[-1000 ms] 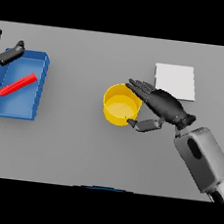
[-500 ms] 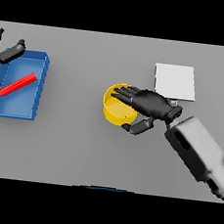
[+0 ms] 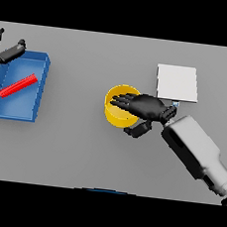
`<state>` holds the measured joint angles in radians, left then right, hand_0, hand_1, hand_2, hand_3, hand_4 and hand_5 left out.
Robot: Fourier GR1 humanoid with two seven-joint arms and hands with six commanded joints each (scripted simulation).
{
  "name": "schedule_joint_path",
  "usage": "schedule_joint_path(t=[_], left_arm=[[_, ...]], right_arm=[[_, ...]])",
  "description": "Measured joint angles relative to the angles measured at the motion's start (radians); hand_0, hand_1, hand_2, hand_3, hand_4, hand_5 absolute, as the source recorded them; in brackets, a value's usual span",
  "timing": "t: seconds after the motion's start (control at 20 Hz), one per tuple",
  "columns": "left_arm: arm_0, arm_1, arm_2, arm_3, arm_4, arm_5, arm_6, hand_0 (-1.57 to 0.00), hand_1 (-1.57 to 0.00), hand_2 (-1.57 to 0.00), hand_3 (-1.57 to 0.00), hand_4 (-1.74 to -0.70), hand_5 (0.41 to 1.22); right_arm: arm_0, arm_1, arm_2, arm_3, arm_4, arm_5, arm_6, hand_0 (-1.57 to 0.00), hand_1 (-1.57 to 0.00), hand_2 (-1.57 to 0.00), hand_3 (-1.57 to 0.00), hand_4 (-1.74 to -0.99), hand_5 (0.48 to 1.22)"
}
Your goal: Pick up the red beaker and tilt it to pour out 1 green nut into yellow bowl. Pick up the yellow bowl and place it on the metallic measuring scale.
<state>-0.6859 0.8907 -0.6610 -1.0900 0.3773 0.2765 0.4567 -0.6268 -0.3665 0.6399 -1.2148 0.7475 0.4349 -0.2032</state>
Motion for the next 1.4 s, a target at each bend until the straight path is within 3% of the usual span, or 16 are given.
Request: schedule_joint_path(t=[0.1,0.3,0.45,0.55,0.65,0.75,0.8,0.9,0.95,1.15,1.25,1.4], left_arm=[[0.008,0.008,-0.007,-0.018,-0.005,0.004,0.009,0.0,0.0,0.0,0.0,-0.79,0.727],[0.013,0.011,-0.007,-0.031,-0.006,0.014,0.007,0.0,0.0,0.0,0.0,-0.79,0.729],[0.016,0.024,-0.01,-0.06,-0.006,0.021,0.026,0.0,0.0,0.0,0.0,-0.79,0.732],[0.019,0.022,-0.01,-0.063,-0.004,0.031,0.033,0.0,0.0,0.0,0.0,-0.8,0.73],[0.005,0.019,-0.013,-0.055,-0.009,0.022,0.04,0.0,0.0,0.0,0.0,-0.79,0.729],[0.016,0.022,-0.007,-0.052,-0.002,0.019,0.028,0.0,0.0,0.0,0.0,-0.79,0.732],[0.015,0.026,-0.009,-0.054,-0.007,0.02,0.031,0.0,0.0,0.0,0.0,-0.79,0.733],[0.013,0.02,-0.007,-0.048,-0.002,0.018,0.027,0.0,0.0,0.0,0.0,-0.79,0.736],[0.01,0.016,-0.007,-0.042,-0.006,0.02,0.022,0.0,0.0,0.0,0.0,-0.79,0.735],[0.013,0.021,-0.007,-0.047,-0.004,0.015,0.019,0.0,0.0,0.0,0.0,-0.79,0.727],[0.016,0.012,-0.014,-0.049,-0.012,0.026,0.016,0.0,0.0,0.0,0.0,-0.79,0.724],[0.015,0.011,-0.017,-0.044,-0.015,0.024,0.024,0.0,0.0,0.0,0.0,-0.78,0.727]], right_arm=[[0.003,0.011,0.006,0.011,-0.002,0.009,0.0,0.0,0.0,0.0,0.0,-1.281,0.702],[-0.008,0.008,0.017,0.054,0.006,-0.008,-0.054,0.0,0.0,-0.02,-0.04,-1.289,0.721],[-0.014,0.02,0.007,0.066,-0.003,-0.008,-0.043,0.0,-0.01,-0.08,-0.12,-1.333,0.8],[-0.022,0.036,0.006,0.076,-0.004,-0.008,-0.027,-0.17,-0.14,-0.2,-0.24,-1.396,0.875],[-0.026,0.036,0.012,0.084,0.0,0.002,-0.042,-0.47,-0.38,-0.38,-0.42,-1.479,0.999],[-0.028,0.03,0.019,0.098,0.012,-0.012,-0.062,-0.78,-0.65,-0.59,-0.83,-1.469,1.079],[-0.024,0.026,0.024,0.083,0.013,-0.007,-0.051,-0.94,-0.81,-0.79,-0.98,-1.521,1.108],[-0.021,0.029,0.022,0.068,0.002,0.011,-0.018,-1.17,-1.08,-1.07,-1.03,-1.594,1.148],[-0.024,0.02,0.023,0.071,-0.003,0.011,-0.045,-1.25,-1.18,-1.17,-1.05,-1.621,1.163],[-0.029,0.014,0.025,0.055,-0.01,0.022,-0.025,-1.44,-1.41,-1.41,-1.15,-1.683,1.197],[-0.032,0.006,0.018,0.036,-0.017,0.03,0.005,-1.49,-1.47,-1.47,-1.26,-1.699,1.206],[-0.032,-0.037,-0.007,-0.024,-0.062,0.07,-0.004,-1.53,-1.52,-1.52,-1.36,-1.714,1.213]])
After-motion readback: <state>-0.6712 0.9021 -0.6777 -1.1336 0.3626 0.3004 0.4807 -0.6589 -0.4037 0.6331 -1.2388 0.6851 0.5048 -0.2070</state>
